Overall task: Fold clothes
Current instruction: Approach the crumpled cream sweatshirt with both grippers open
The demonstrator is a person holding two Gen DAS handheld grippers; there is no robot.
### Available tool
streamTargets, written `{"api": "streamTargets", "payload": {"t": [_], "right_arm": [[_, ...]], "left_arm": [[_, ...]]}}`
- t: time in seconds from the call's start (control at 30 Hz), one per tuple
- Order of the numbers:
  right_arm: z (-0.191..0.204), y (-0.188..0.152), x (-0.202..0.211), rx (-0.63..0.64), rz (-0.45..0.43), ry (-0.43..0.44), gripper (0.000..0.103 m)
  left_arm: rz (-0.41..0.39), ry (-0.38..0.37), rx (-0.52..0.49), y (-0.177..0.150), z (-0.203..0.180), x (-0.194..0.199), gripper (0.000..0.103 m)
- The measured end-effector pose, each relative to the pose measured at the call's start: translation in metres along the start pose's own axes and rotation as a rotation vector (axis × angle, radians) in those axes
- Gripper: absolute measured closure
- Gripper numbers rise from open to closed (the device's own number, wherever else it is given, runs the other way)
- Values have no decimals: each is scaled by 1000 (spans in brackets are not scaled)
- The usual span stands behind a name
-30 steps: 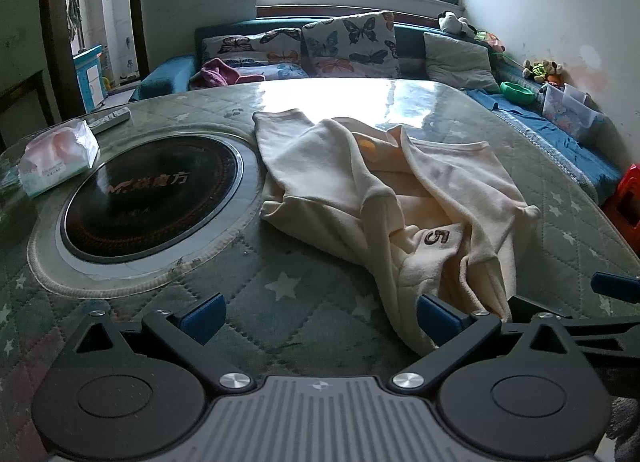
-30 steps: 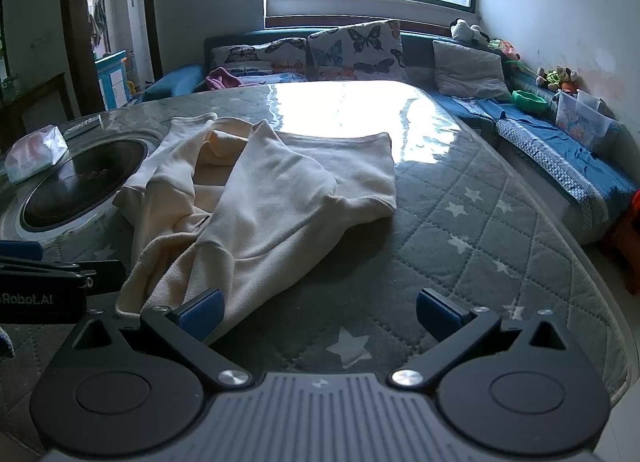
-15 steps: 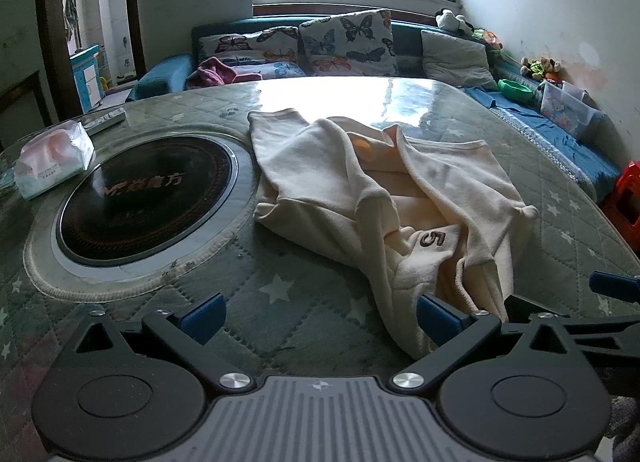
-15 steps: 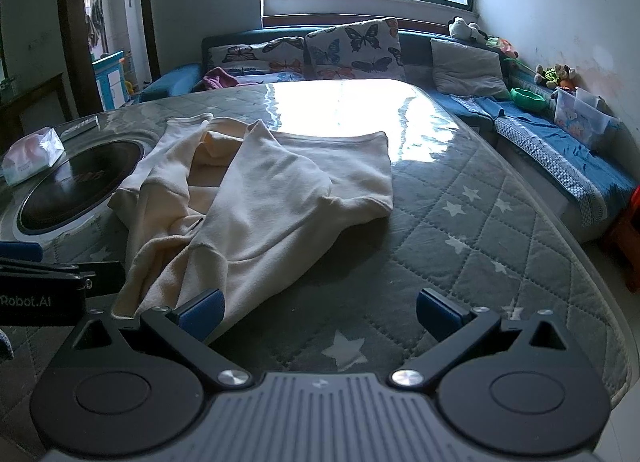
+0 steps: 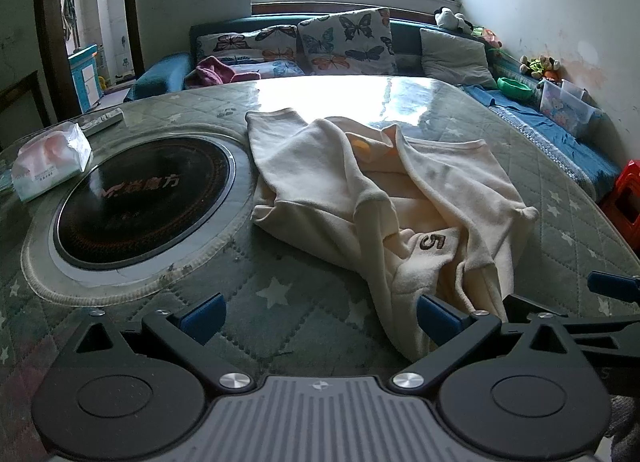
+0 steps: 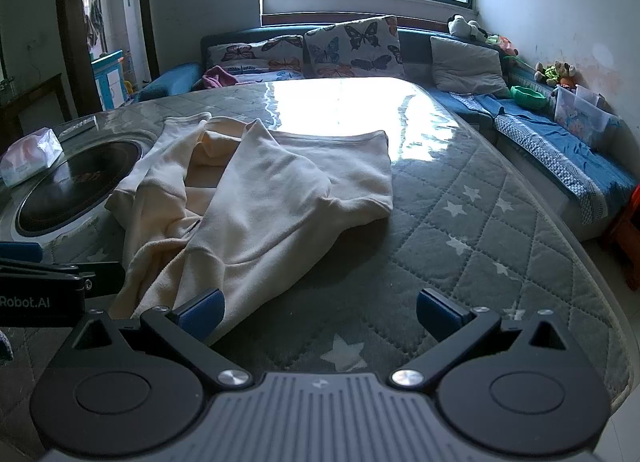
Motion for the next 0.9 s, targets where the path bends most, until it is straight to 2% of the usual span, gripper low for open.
{"api": "streamTargets", "payload": {"t": [0.57,0.9], "right_arm": [[-2,11,-10,5,-7,9,0],[-4,26,-17,11,-23,50,0]], "left_arm": [[-7,-13,-14,13,1,-9,0],[-11,-11,-13,26,8,-20,0]]}}
Point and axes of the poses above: each gripper's, at about its wrist camera, not at the fingertips, and x roughly against the way its jaws point, z to its left, y to its top, the point moved 1 cm from there along -x, roughly the way its jaws point, and after that the axes turned 6 degrees about -x, right-handed, at the moved point
